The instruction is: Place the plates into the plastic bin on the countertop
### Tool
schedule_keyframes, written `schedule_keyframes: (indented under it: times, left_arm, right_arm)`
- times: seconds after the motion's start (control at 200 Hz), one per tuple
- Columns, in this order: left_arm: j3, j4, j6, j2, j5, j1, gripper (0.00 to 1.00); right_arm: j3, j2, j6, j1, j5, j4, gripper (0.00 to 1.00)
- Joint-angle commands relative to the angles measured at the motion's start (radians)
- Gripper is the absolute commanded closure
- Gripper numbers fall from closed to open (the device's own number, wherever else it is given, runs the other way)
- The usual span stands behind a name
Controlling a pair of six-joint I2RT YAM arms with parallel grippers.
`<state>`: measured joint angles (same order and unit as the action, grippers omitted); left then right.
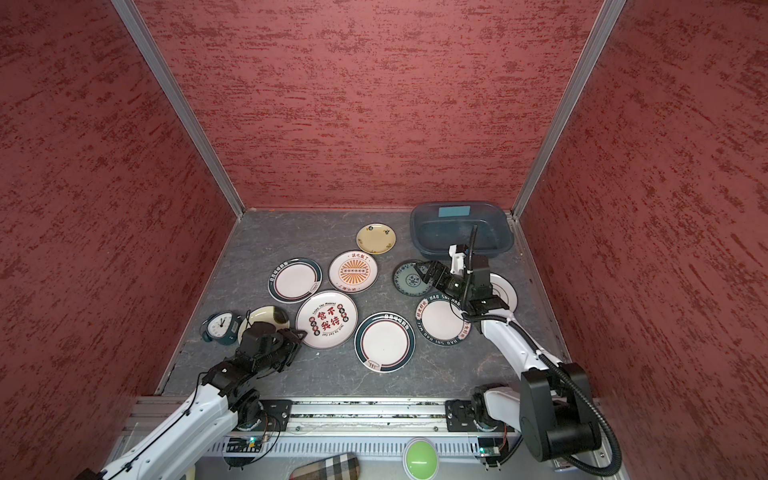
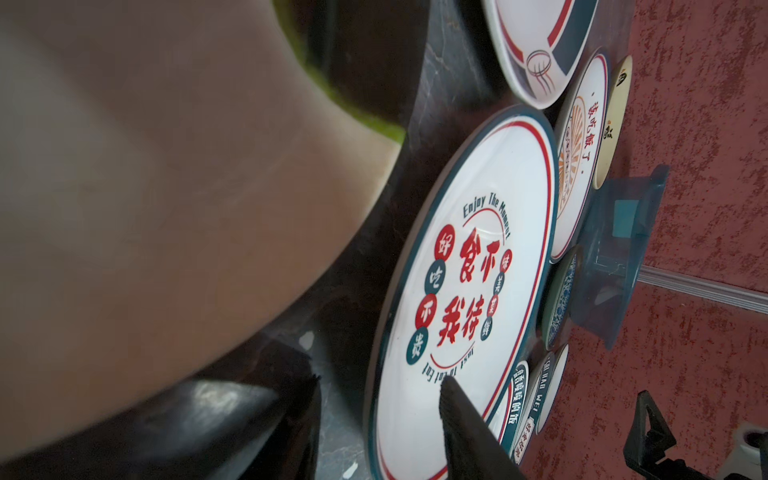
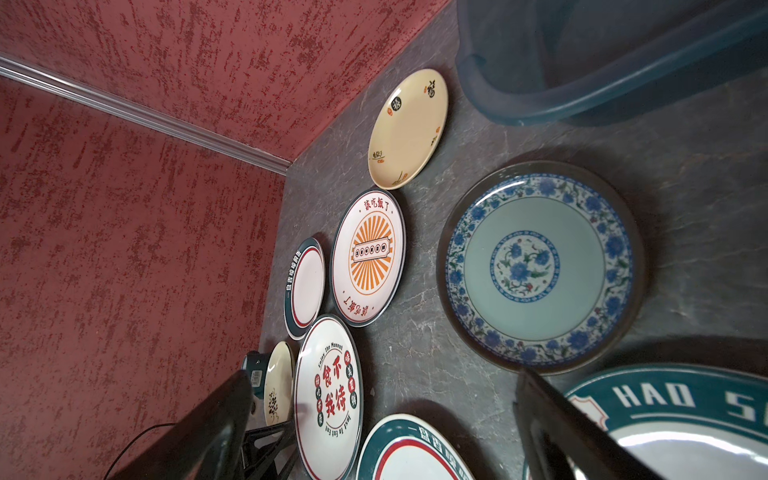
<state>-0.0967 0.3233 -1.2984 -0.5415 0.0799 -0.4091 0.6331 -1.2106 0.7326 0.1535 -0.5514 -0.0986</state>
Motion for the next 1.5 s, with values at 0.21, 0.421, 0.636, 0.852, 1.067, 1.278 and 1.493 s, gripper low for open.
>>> schedule_keyframes:
  times: [0.21, 0.421, 0.636, 0.852, 1.067, 1.278, 1.493]
  left_arm:
    - [0.086, -0.021, -0.013, -0.097, -0.034, -0.003, 0.64]
    - [0.088, 0.007, -0.001, -0.105, -0.056, -0.004, 0.76]
    - [0.087, 0.021, 0.008, -0.1, -0.06, -0.002, 0.9]
    - [0.087, 0.028, 0.017, -0.101, -0.06, -0.001, 0.9]
    - [0.066, 0.062, 0.027, -0.081, -0.049, 0.0, 1.0]
    - [0.003, 0.111, 0.057, 0.006, -0.024, -0.002, 1.0]
    - [-0.093, 0.148, 0.095, 0.068, -0.008, -0.002, 1.0]
  right_arm:
    - [0.03, -0.018, -0.012, 0.004, 0.031, 0.011, 0.01]
    - [0.027, -0.023, -0.013, 0.004, 0.031, 0.01, 0.01]
    - [0.027, -0.021, -0.012, 0.004, 0.033, 0.023, 0.01]
    - [0.023, -0.018, -0.011, 0.004, 0.036, 0.025, 0.01]
    - [0.024, -0.015, -0.01, 0.004, 0.028, 0.023, 0.01]
    - [0.026, -0.007, -0.003, 0.004, 0.023, 0.012, 0.01]
    - [0.013, -0.005, 0.02, 0.004, 0.02, -0.007, 0.01]
